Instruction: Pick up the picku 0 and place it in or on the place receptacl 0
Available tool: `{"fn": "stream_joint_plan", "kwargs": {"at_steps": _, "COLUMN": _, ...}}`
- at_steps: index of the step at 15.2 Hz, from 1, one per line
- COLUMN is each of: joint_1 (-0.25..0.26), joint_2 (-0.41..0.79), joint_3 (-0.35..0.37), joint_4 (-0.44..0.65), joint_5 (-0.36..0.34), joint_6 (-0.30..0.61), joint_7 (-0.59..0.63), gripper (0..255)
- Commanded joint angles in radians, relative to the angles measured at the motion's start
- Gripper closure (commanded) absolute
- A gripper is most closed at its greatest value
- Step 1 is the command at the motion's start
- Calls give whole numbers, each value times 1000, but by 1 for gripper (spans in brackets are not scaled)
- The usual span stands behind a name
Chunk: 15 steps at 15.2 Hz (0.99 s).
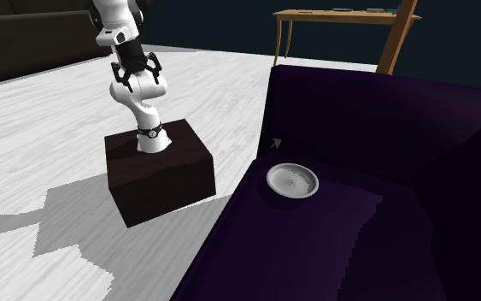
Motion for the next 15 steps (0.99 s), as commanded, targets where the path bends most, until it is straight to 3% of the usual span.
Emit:
{"fn": "stream_joint_plan", "kwargs": {"at_steps": 1, "joint_1": 0, "joint_2": 0, "joint_3": 0, "joint_4": 0, "joint_5": 0, "joint_6": 0, "joint_7": 0, "gripper": 0}}
{"fn": "stream_joint_plan", "kwargs": {"at_steps": 8, "joint_1": 47, "joint_2": 69, "joint_3": 146, "joint_4": -54, "joint_5": 82, "joint_6": 184, "joint_7": 141, "gripper": 0}}
{"fn": "stream_joint_plan", "kwargs": {"at_steps": 15, "joint_1": 82, "joint_2": 209, "joint_3": 293, "joint_4": -41, "joint_5": 125, "joint_6": 372, "joint_7": 281, "gripper": 0}}
